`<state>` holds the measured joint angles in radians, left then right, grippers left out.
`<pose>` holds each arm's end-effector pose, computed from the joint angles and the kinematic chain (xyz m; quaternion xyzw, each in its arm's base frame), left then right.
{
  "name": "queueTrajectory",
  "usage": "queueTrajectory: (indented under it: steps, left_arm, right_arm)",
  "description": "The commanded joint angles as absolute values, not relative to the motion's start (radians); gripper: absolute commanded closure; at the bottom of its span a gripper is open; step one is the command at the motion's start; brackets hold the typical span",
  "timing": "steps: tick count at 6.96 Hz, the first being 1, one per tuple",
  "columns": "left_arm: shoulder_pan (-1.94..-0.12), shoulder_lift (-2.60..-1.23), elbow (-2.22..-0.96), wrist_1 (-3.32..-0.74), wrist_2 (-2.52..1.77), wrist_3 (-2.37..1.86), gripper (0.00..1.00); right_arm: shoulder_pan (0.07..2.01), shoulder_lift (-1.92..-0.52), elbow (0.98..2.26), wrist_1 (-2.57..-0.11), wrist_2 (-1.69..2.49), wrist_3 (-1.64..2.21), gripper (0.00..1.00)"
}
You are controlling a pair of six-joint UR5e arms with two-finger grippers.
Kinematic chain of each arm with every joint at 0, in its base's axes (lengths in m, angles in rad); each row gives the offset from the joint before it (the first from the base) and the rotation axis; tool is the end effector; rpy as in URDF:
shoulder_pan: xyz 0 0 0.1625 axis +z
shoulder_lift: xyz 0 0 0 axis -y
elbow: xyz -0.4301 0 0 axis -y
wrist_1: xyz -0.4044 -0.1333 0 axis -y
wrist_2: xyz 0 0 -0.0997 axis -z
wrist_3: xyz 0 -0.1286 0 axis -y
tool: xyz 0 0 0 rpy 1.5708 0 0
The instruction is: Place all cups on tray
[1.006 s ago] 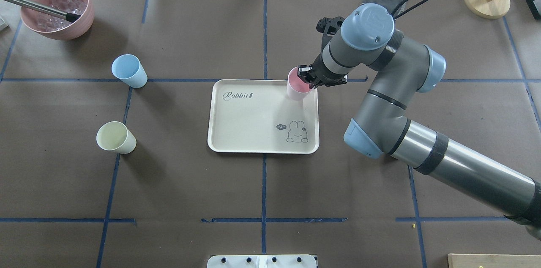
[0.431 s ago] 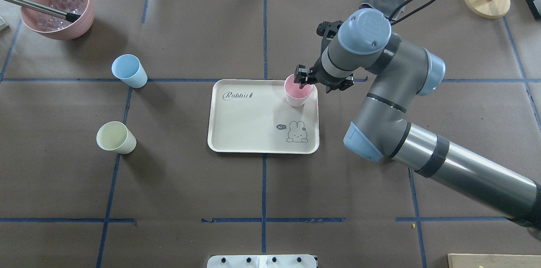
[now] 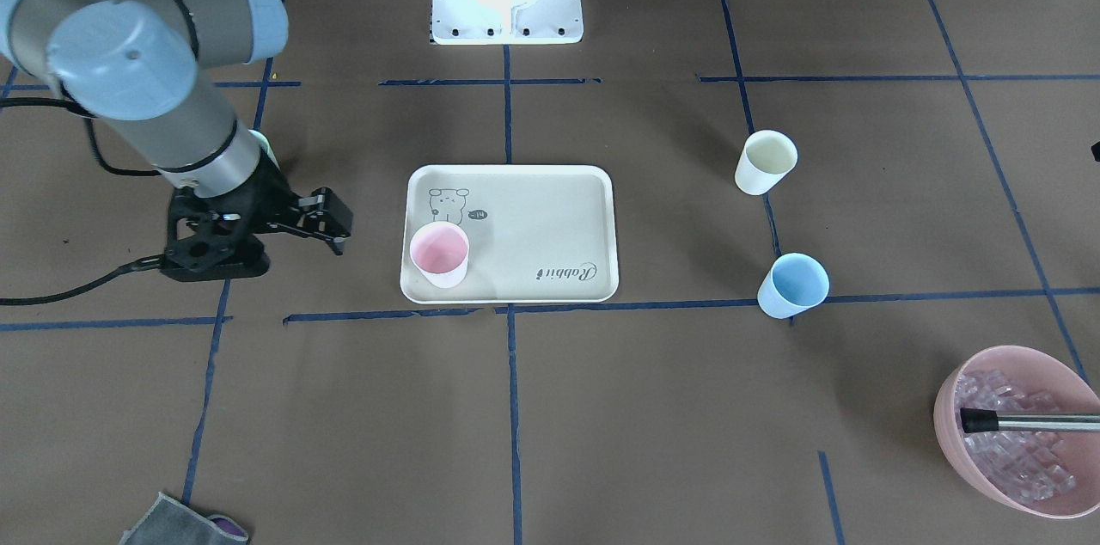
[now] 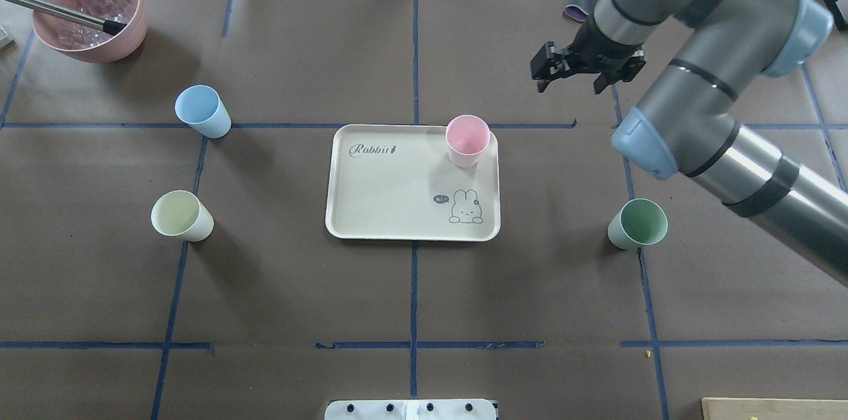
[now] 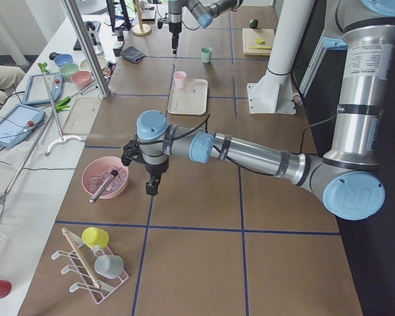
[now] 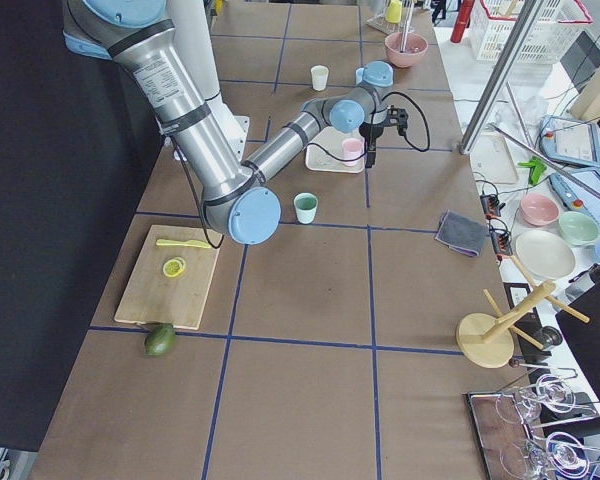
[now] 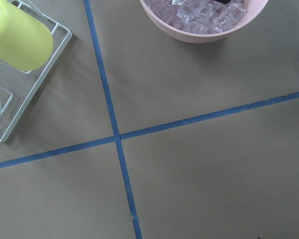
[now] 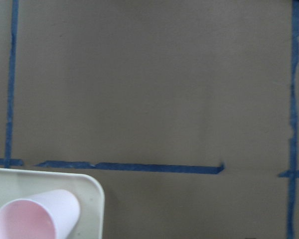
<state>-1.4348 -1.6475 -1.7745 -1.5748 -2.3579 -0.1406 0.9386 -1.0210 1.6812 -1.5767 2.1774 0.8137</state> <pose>0.0318 -0.5434 0.5386 0.0773 0.3940 0.0522 0.9144 -0.3579 -0.5901 0.3044 0.0428 -0.4150 -0.0137 0.9087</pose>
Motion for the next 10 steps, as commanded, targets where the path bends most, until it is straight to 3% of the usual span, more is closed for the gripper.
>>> queueTrajectory:
  steps: [1,5,10]
  left_arm:
    - [-1.253,-1.709,-1.775,-1.65,-2.355,-0.395,0.0]
    - [-0.947,-1.72,-1.889,-1.717,-2.147,-0.824,0.0]
    - [-0.833,-1.661,-1.928,-1.72,-2.143,-0.923,0.0]
  right_arm:
    - [1.114,-1.154,1.694,-1.603,2.311,0.442,0.01]
    - [1.235,-1.342,1.697,-1.586,2.349,0.083,0.01]
    - [1.235,-1.344,1.698,-1.586,2.344,0.095,0.01]
